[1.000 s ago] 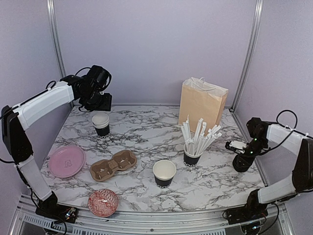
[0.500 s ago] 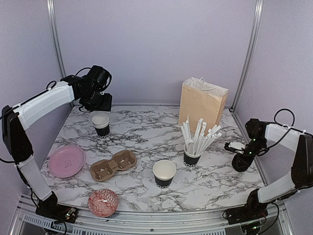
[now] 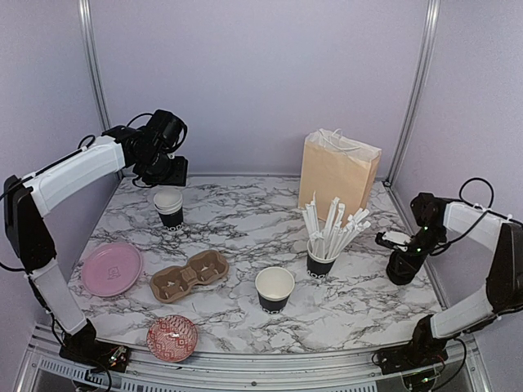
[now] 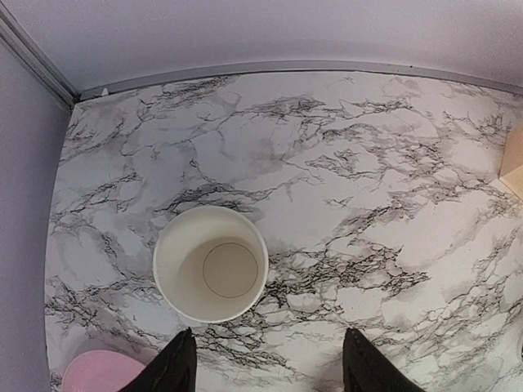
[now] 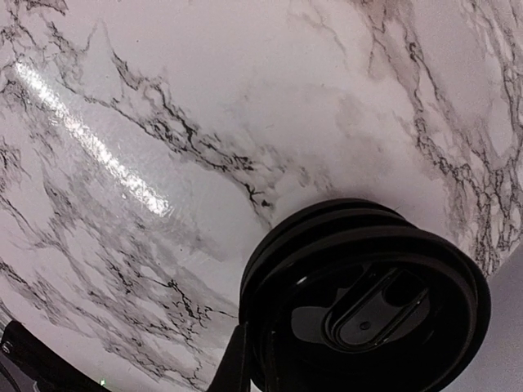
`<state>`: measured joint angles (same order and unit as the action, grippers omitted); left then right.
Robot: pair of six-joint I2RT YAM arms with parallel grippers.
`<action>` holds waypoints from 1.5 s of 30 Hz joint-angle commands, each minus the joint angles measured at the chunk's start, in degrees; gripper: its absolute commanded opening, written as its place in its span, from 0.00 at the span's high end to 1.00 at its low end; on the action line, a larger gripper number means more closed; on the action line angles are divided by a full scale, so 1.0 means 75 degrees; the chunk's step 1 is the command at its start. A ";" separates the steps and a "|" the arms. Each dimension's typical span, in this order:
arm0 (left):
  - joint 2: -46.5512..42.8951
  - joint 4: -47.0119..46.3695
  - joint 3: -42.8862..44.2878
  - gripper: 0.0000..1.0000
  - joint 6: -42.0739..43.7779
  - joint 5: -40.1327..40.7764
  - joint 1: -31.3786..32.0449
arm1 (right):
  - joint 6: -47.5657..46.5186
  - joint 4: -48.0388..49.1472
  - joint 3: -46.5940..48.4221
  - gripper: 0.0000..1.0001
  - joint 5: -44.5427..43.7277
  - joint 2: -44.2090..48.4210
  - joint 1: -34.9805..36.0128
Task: Pack the takeout coffee
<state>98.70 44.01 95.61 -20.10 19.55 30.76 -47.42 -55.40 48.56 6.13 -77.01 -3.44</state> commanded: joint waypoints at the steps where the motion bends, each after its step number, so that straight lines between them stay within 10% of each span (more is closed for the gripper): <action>1: 0.0101 -0.0055 0.0201 0.39 0.0100 -0.0016 0.0085 | 0.0226 -0.0403 0.0794 0.95 0.0303 0.0296 -0.0022; 14: -0.0255 -0.1405 0.0537 0.38 0.1609 -0.0825 0.1260 | 0.0852 -0.1617 0.4384 0.98 0.2289 0.0477 -0.0021; 21: -0.2164 -0.7450 -0.2793 0.24 0.2217 -0.3631 0.1789 | 0.1113 -0.1478 0.6949 0.99 0.5821 -0.0268 0.0097; 30: -0.1910 -1.1661 -0.4142 0.12 0.1277 -0.4112 0.2426 | 0.2227 0.0855 0.6077 0.98 0.8854 -0.0377 0.2501; 45: -0.0355 -1.3354 -0.3348 0.01 0.1580 -0.4542 0.3402 | 0.5976 0.4644 0.4944 0.97 1.0976 -0.0498 0.3257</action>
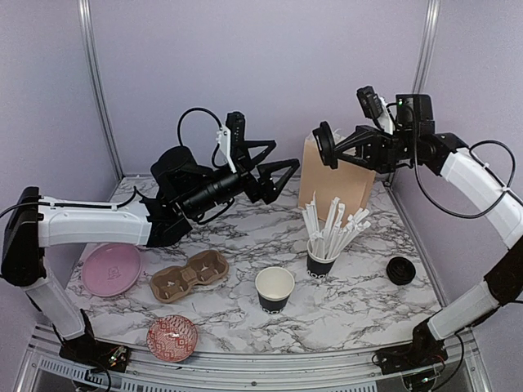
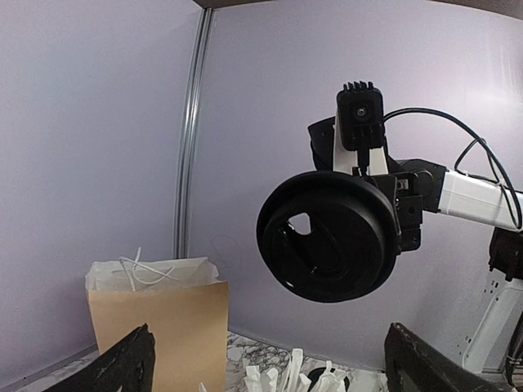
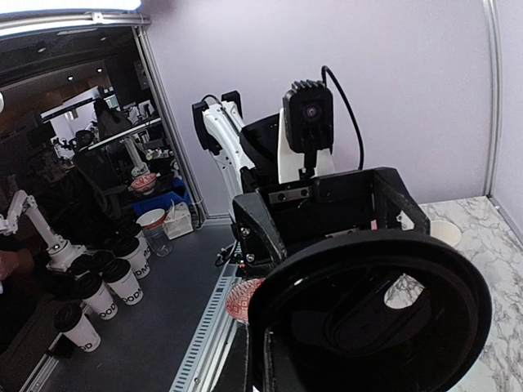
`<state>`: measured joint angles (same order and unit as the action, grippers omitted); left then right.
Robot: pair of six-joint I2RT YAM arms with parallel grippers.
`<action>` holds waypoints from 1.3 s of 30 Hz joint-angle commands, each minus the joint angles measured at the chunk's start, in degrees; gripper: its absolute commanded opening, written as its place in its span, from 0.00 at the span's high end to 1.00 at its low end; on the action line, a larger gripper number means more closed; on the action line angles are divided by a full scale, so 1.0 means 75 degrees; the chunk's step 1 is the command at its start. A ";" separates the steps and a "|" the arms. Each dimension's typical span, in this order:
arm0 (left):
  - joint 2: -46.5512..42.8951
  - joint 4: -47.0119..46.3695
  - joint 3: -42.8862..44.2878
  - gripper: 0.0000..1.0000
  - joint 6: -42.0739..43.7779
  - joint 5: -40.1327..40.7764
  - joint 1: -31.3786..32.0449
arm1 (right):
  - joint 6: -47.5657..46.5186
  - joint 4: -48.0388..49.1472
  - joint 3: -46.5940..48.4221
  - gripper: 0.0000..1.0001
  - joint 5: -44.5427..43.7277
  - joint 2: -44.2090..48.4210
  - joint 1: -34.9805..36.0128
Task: Pack the takeout coffee
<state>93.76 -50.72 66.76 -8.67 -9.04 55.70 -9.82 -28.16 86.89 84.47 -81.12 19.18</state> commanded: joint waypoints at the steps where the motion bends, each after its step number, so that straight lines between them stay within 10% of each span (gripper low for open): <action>1: 0.0378 -0.0734 0.0578 0.01 0.0064 -0.0856 0.0098 | 0.1015 0.1088 -0.0200 0.97 0.0530 0.0063 0.0262; 39: 0.1716 -0.0148 0.2288 0.25 -0.0101 -0.1597 0.0261 | 0.1969 0.2138 -0.0781 0.97 0.0611 0.0152 0.0326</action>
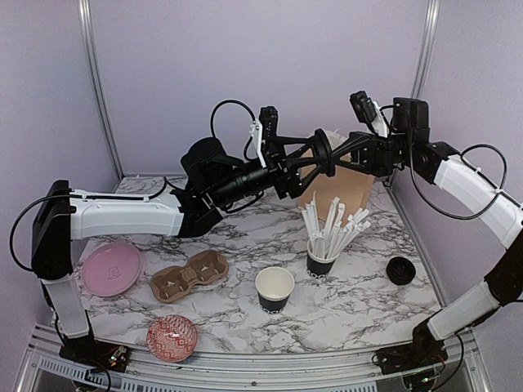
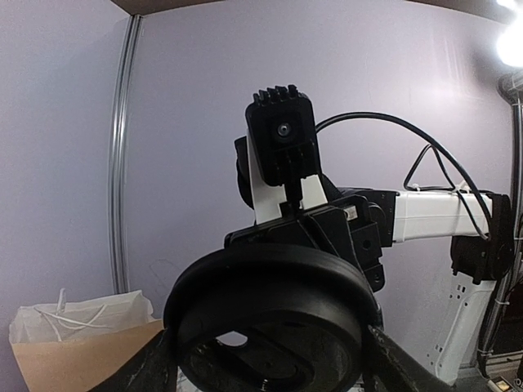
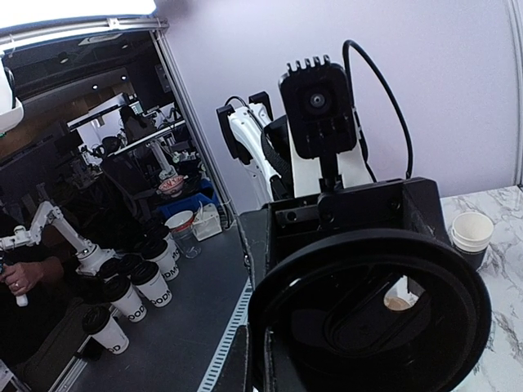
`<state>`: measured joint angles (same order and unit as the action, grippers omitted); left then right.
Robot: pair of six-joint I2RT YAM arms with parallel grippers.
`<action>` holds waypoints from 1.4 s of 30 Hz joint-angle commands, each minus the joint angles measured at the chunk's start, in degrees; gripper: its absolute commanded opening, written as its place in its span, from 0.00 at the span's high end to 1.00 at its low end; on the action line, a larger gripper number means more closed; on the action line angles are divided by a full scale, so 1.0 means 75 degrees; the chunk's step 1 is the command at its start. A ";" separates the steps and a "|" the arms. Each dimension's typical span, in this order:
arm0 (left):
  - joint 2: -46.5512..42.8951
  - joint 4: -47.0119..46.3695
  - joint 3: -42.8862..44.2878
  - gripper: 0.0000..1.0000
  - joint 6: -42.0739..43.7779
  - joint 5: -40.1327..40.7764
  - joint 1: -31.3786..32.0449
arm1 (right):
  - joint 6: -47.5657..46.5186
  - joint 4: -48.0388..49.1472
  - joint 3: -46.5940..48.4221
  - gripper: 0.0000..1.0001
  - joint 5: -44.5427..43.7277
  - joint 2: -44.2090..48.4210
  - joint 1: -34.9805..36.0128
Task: Pack the takeout coffee
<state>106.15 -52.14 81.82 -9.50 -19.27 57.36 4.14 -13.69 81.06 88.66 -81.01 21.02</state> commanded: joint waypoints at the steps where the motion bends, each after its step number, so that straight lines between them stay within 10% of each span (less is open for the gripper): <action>1: 0.0062 0.0059 0.0282 0.27 0.0006 -0.0233 0.0039 | 0.0104 0.0209 -0.0006 0.97 0.0056 0.0138 0.0081; 8: -0.0173 0.0323 0.0093 0.28 0.0043 -0.0106 0.0027 | 0.0486 0.0492 -0.0032 0.75 0.0222 0.0206 -0.0165; 13: -0.1099 0.2115 -0.0336 0.28 0.0369 0.0246 0.0027 | 0.0347 0.0228 -0.0291 0.60 -0.0193 0.0525 -0.2083; 18: -0.1963 0.5727 -0.0242 0.27 0.0845 0.0743 0.0039 | -0.4224 -0.3549 -0.0643 0.48 -0.2506 0.0788 -0.3862; 27: -0.1604 1.1340 0.1350 0.27 0.1585 0.1436 0.0060 | -0.6536 -0.3394 -0.3609 0.47 -0.5842 0.1675 -0.3868; 42: 0.0063 1.3372 0.2672 0.30 0.1852 0.1548 0.0531 | -0.8437 -0.5480 -0.4096 0.50 -0.6088 0.2221 -0.2486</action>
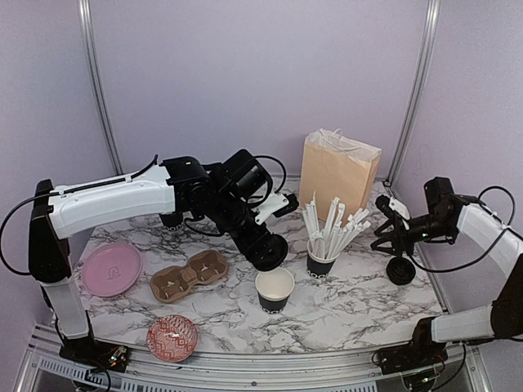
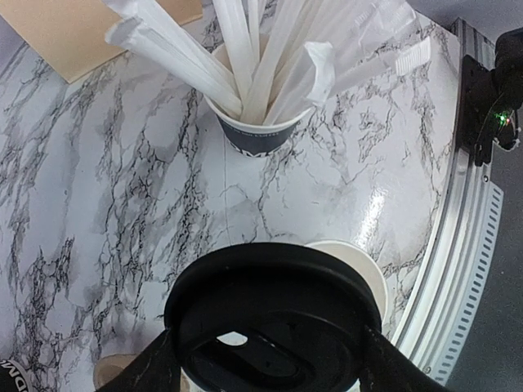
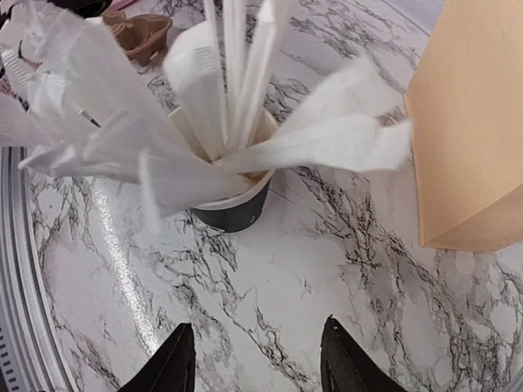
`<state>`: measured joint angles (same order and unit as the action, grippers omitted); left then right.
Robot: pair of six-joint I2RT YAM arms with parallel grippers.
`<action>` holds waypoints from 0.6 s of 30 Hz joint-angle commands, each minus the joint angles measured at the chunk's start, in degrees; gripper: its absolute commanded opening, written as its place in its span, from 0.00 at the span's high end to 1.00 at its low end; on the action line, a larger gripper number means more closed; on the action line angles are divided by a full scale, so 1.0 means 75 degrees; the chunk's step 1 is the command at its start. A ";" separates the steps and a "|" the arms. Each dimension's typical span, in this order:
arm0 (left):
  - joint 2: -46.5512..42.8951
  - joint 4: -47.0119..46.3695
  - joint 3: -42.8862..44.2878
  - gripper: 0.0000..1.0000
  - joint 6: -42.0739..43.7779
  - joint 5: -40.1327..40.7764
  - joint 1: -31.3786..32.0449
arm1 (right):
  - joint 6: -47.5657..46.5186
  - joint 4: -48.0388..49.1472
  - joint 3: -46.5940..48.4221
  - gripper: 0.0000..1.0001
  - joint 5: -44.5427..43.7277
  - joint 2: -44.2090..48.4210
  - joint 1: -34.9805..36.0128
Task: Pack the takeout coffee
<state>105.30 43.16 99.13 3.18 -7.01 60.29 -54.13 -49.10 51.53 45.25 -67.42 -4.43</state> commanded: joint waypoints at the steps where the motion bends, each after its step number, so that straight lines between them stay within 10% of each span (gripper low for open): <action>1: 0.0237 0.0704 0.0408 0.30 0.0162 -0.0115 0.0176 | -0.0559 -0.0711 -0.0242 0.51 -0.0368 0.0446 0.1208; 18: 0.1010 0.1329 0.0813 0.30 0.0288 -0.0194 0.0595 | 0.0319 -0.0053 -0.0598 0.52 -0.1123 0.0471 0.3148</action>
<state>111.48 50.37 103.37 4.49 -7.64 64.12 -53.10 -50.87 47.48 38.13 -63.83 18.00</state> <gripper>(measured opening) 0.708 0.479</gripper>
